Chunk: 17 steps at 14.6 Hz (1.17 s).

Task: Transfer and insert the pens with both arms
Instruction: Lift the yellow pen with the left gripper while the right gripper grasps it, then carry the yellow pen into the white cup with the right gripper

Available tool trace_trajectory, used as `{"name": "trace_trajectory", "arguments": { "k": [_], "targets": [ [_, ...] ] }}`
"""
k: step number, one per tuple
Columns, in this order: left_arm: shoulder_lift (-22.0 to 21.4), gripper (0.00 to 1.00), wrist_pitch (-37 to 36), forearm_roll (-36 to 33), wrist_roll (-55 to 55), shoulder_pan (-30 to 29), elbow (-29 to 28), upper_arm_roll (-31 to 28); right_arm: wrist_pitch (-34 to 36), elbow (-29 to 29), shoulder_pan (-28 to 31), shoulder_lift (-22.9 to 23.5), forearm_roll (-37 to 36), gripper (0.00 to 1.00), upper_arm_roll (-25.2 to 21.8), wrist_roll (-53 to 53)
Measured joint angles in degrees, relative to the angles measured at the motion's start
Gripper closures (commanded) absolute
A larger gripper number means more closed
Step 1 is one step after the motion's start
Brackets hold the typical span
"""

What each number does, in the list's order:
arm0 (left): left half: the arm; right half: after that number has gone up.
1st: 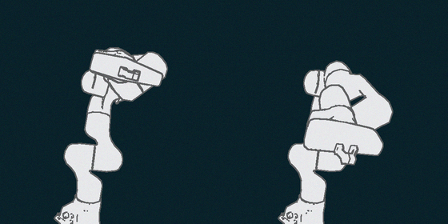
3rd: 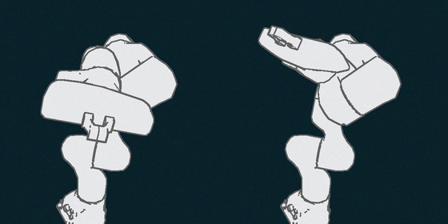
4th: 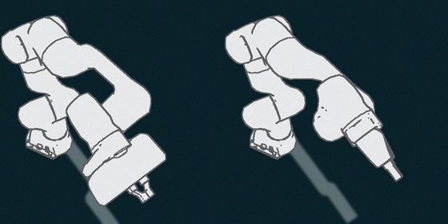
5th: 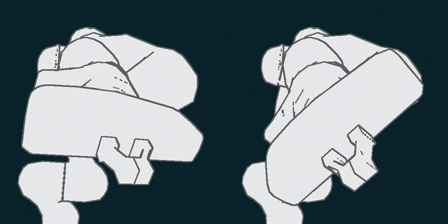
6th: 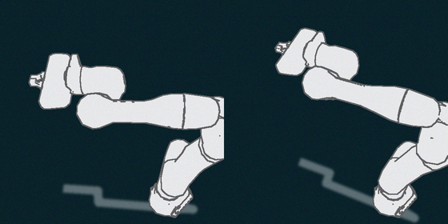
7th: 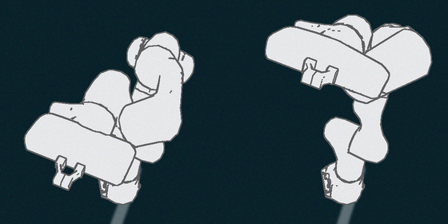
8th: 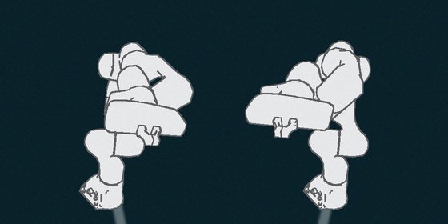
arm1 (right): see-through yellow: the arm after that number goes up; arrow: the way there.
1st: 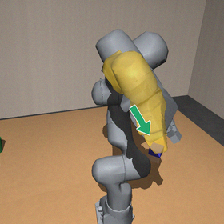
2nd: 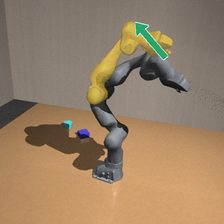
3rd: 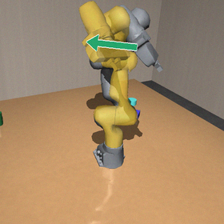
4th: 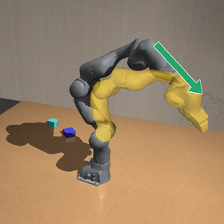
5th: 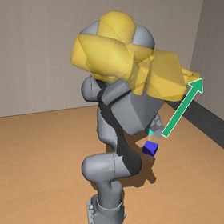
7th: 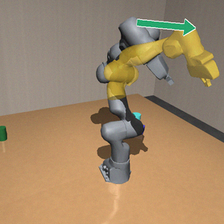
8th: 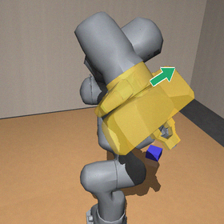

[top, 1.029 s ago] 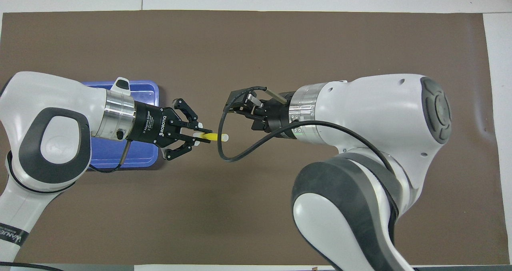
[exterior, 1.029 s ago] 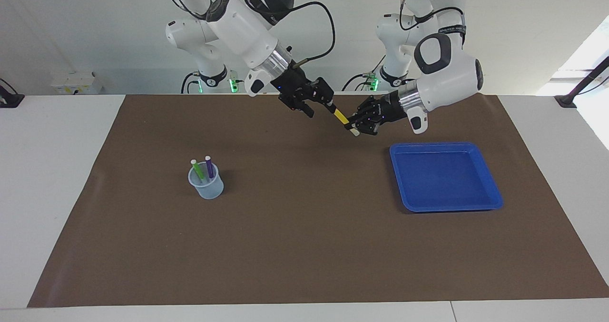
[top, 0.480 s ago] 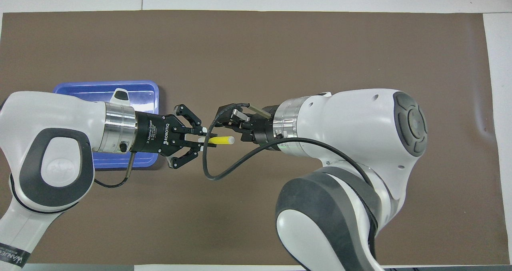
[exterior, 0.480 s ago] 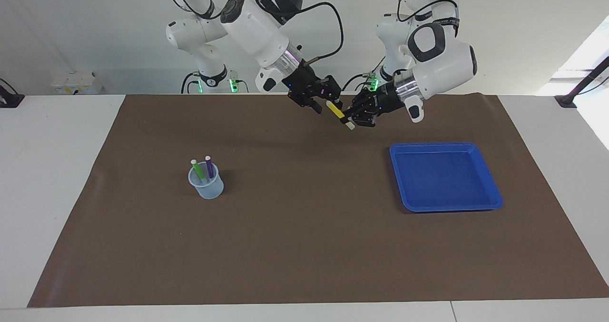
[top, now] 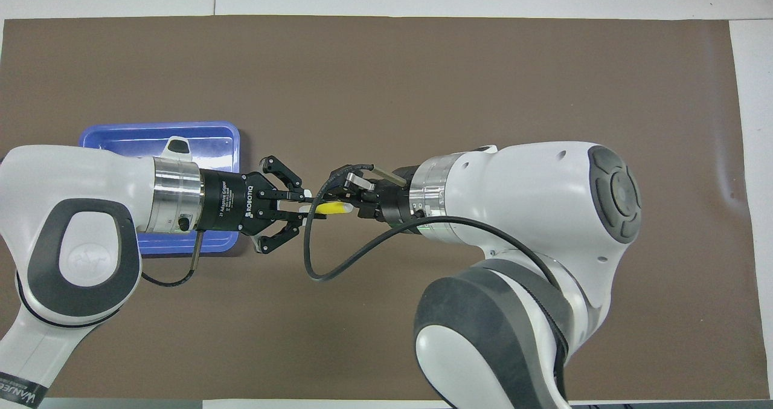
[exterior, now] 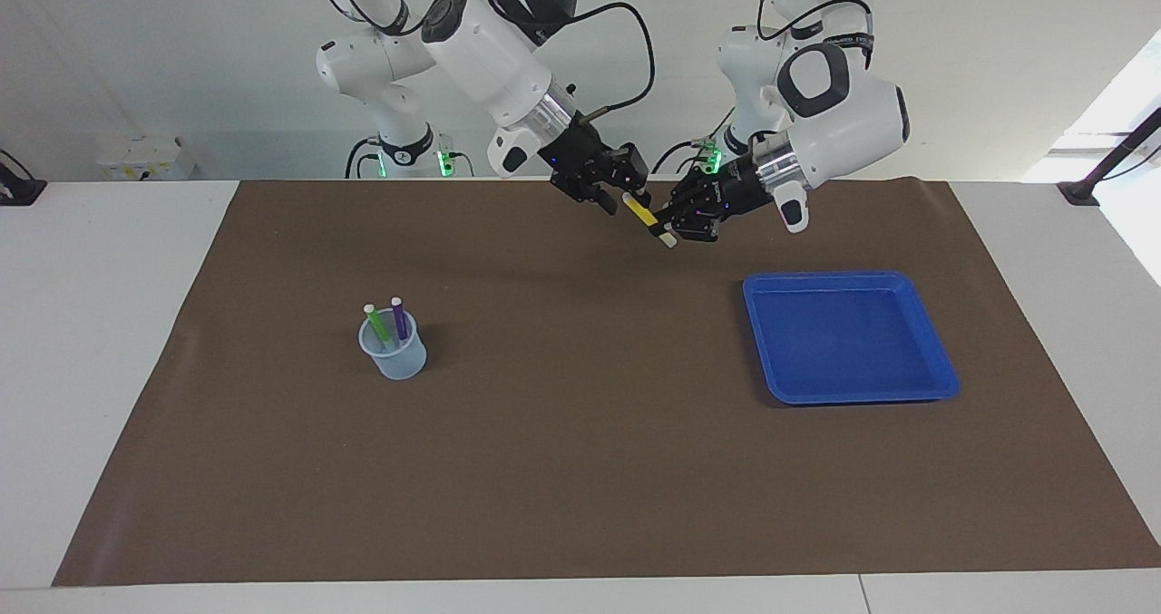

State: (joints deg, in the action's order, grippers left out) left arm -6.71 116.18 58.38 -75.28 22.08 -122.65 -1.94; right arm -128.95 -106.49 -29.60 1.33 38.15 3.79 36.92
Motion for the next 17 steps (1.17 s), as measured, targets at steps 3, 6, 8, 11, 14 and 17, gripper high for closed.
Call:
{"name": "trace_trajectory", "arguments": {
  "k": [3,6,8,11,14,17],
  "targets": [
    [-0.22,1.00,0.05,0.12,-0.13,0.00,-0.01,0.00,0.10,-0.01,-0.32,-0.02,0.00,0.69,0.01,0.00],
    [-0.22,1.00,0.11,0.18,-0.30,0.00,-0.02,0.00,0.11,-0.01,-1.19,-0.06,-0.01,1.00,0.02,0.00],
    [-0.29,1.00,0.20,0.18,-0.31,0.01,-0.06,-0.06,0.18,-0.14,-1.19,-0.12,-0.22,1.00,-0.04,0.00],
    [-0.29,1.00,0.23,0.18,-0.31,0.02,-0.07,-0.06,0.18,-0.15,-1.19,-0.12,-0.22,1.00,-0.06,0.00],
    [-0.35,0.00,0.77,0.19,-0.30,0.15,-0.07,-0.01,0.18,-0.15,-1.13,-0.12,-0.22,1.00,-0.09,0.00],
    [-0.98,0.00,2.49,0.21,-0.37,0.98,-0.07,0.08,1.45,-0.02,-0.55,-0.13,-4.61,1.00,-0.26,-0.27]
  ]
}}
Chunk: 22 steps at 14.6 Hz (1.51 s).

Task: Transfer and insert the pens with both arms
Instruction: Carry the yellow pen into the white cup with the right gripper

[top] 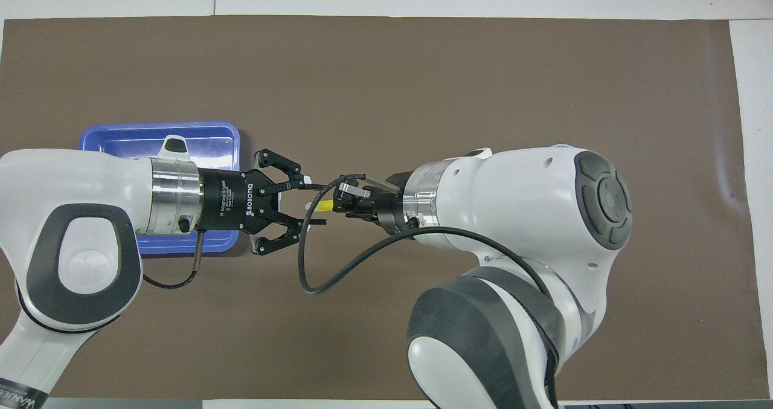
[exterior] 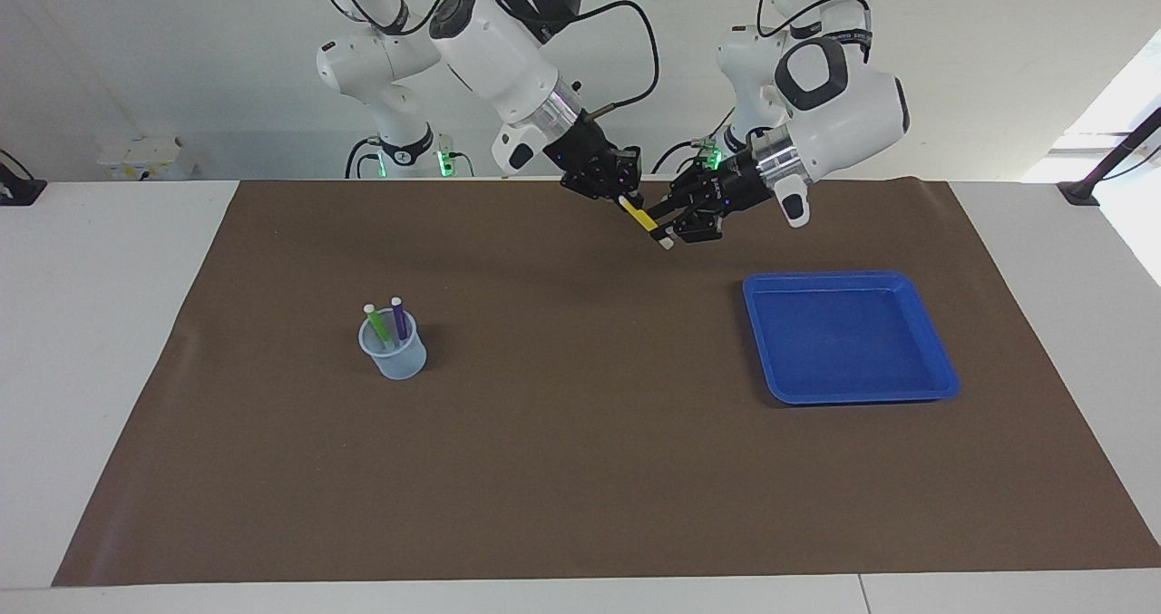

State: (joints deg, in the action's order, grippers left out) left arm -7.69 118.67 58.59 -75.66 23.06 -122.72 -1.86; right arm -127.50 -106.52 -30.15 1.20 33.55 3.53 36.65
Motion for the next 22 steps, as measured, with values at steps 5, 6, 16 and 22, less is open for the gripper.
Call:
{"name": "trace_trajectory", "arguments": {
  "k": [5,6,16,22],
  "targets": [
    [-0.42,0.00,0.95,0.00,-0.02,0.05,0.00,-0.20,13.36,5.22,9.27,0.32,-10.77,1.00,-0.60,-15.90],
    [-0.46,0.00,1.03,0.00,0.01,-0.01,0.00,-0.26,16.04,6.92,11.98,0.66,-12.16,1.00,-0.79,-20.68],
    [-0.43,0.00,1.78,-16.41,9.90,-0.92,0.63,-0.72,19.78,12.84,25.34,8.95,-25.63,1.00,-1.15,-55.72],
    [-0.41,0.00,-5.71,-28.69,29.95,-3.88,0.94,-1.13,21.40,11.03,27.77,9.35,-26.76,1.00,-1.18,-58.56]
  ]
}}
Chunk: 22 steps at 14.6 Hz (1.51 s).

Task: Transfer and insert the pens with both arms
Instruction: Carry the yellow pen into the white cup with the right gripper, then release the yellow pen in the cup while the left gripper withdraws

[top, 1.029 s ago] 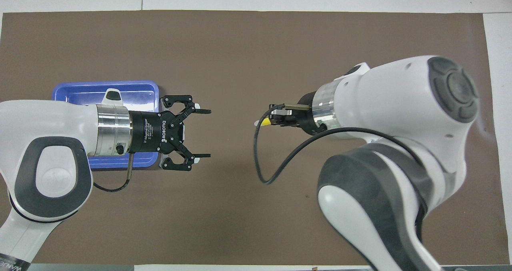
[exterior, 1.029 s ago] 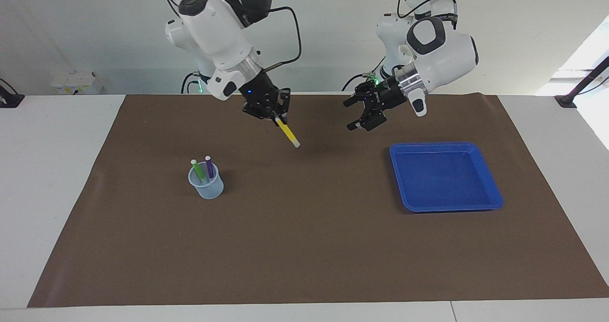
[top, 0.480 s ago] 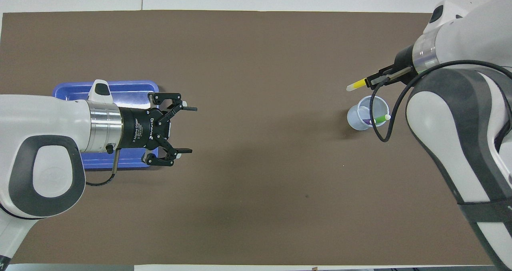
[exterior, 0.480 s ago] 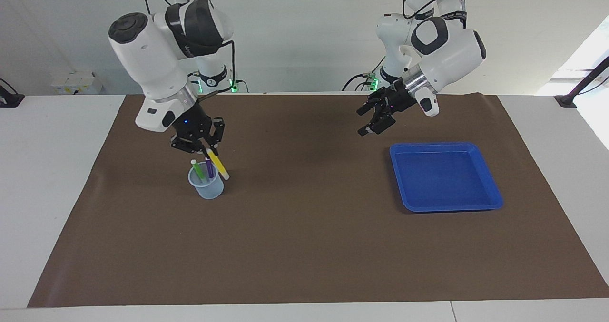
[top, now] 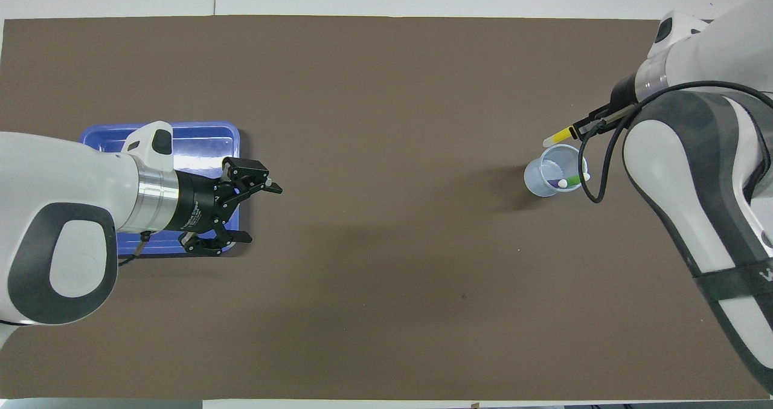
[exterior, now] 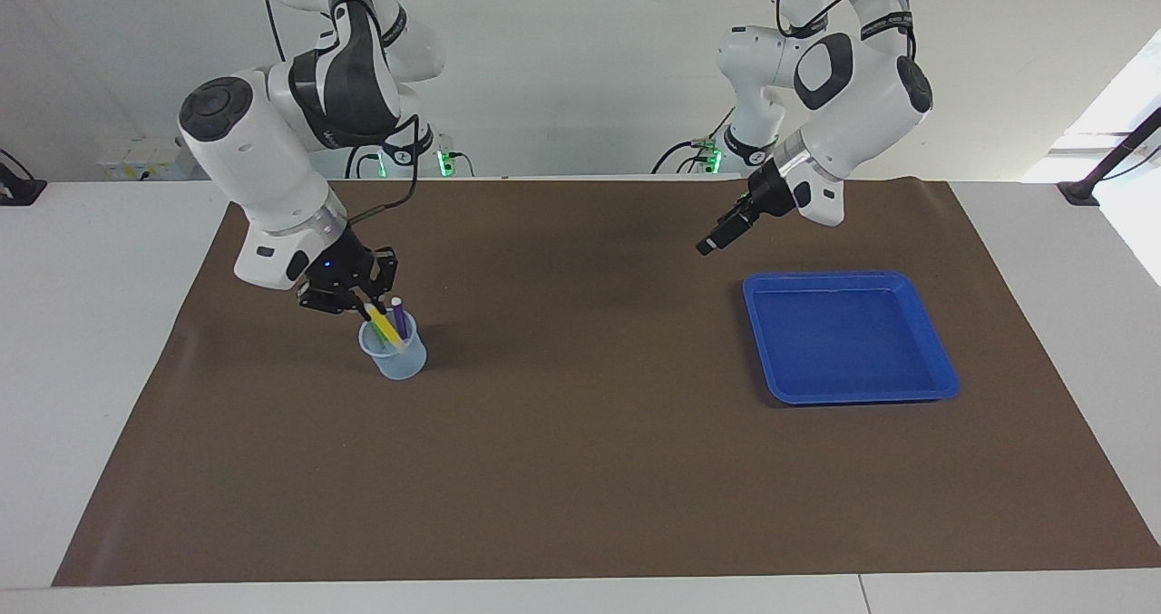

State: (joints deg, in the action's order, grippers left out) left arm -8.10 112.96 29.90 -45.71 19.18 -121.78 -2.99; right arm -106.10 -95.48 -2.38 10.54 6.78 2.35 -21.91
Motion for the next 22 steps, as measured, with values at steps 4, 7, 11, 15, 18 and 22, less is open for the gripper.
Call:
{"name": "trace_trajectory", "arguments": {
  "k": [4,7,11,15,18,22],
  "targets": [
    [0.09,0.00,-5.98,-8.81,11.94,-2.49,2.15,-0.09,0.06,-2.97,0.82,-1.07,-0.51,1.00,-0.01,-1.39],
    [0.84,0.00,-9.65,-13.53,19.16,-3.85,4.97,-0.11,-0.06,-5.12,0.82,-2.05,-1.34,1.00,0.03,-1.44],
    [3.44,0.00,-15.45,-19.31,26.45,-5.45,11.41,-0.22,-2.61,-8.01,0.82,-3.09,-3.05,1.00,0.03,-1.45],
    [5.42,0.00,-19.83,-23.82,29.29,-5.83,17.14,-0.28,-8.94,-13.37,0.82,-3.94,-3.49,1.00,0.12,-1.70],
    [5.59,0.00,-22.98,-26.80,33.20,-6.49,20.51,-0.29,-12.26,-15.29,0.80,-3.79,-3.49,1.00,0.17,-1.99],
    [5.62,0.00,-27.07,-29.26,41.74,-8.27,24.26,-0.33,-16.04,-18.23,0.53,-3.81,-3.49,1.00,0.38,-2.11]
  ]
}}
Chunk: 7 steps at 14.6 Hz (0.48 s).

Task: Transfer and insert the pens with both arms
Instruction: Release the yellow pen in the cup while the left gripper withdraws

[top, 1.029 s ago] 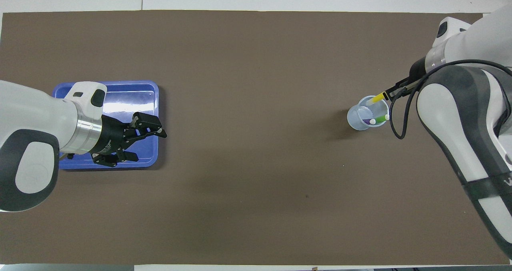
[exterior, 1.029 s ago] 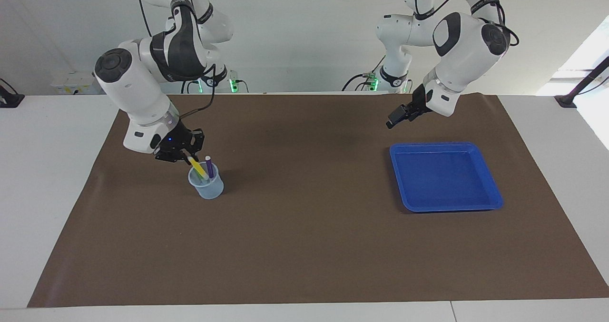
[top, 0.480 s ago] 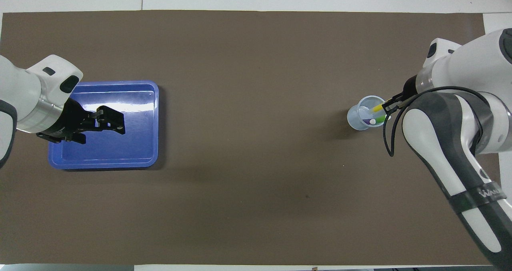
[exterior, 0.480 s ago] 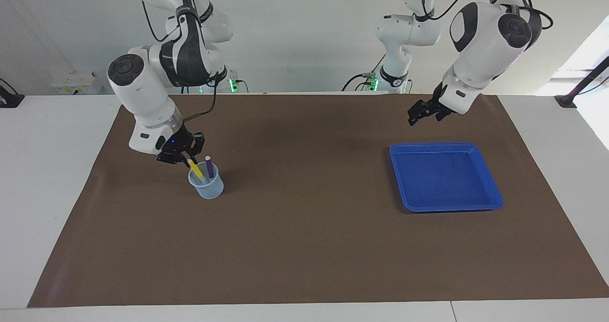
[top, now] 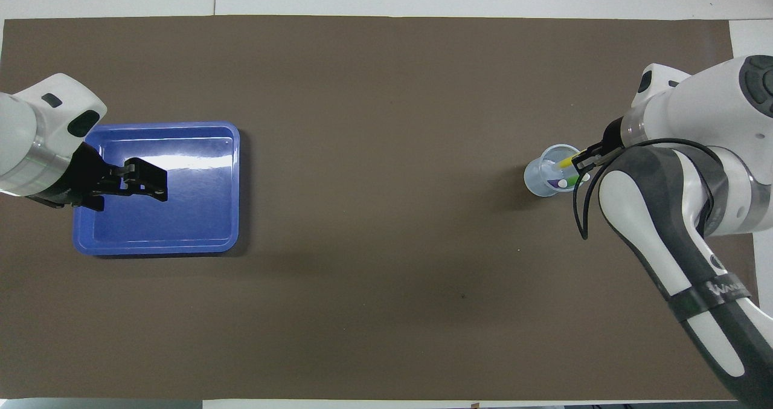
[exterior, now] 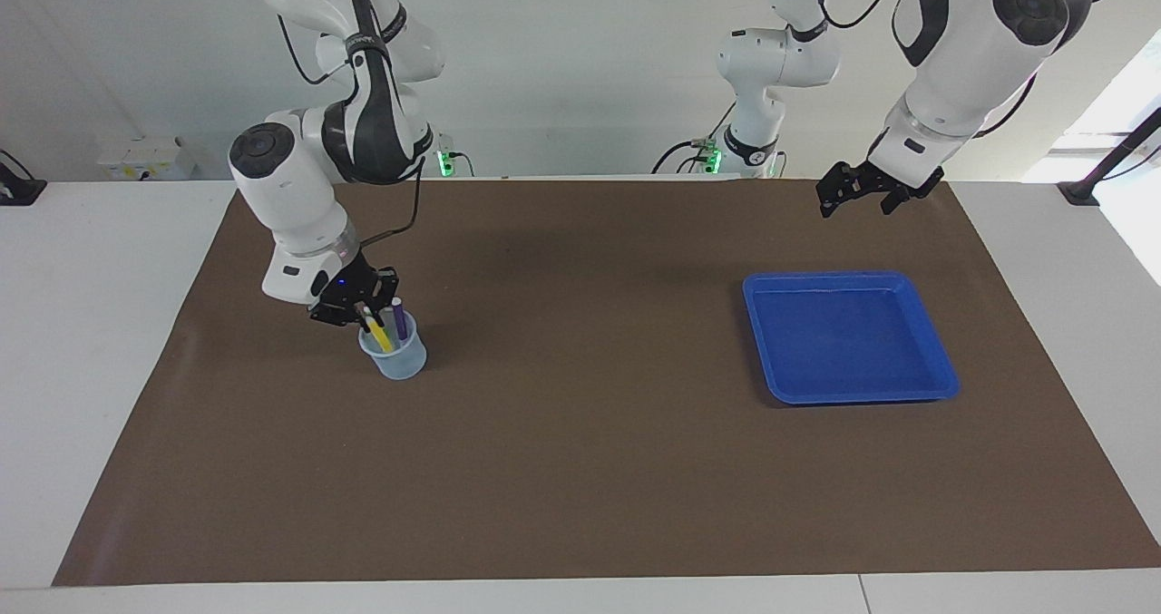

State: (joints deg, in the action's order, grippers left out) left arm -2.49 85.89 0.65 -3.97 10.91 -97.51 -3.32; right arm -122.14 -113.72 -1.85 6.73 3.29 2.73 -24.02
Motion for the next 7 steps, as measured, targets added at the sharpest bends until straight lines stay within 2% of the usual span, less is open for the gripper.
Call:
{"name": "trace_trajectory", "arguments": {
  "k": [4,7],
  "targets": [
    [-0.33,0.00,-1.30,-0.33,4.47,-0.58,0.22,-0.01,-1.20,-1.47,-0.01,0.00,0.00,1.00,0.07,-0.06],
    [-0.32,0.00,3.10,-0.33,4.49,-1.73,-1.67,0.01,-2.42,-2.40,-0.02,-0.01,0.00,1.00,0.08,-0.07]
  ]
}}
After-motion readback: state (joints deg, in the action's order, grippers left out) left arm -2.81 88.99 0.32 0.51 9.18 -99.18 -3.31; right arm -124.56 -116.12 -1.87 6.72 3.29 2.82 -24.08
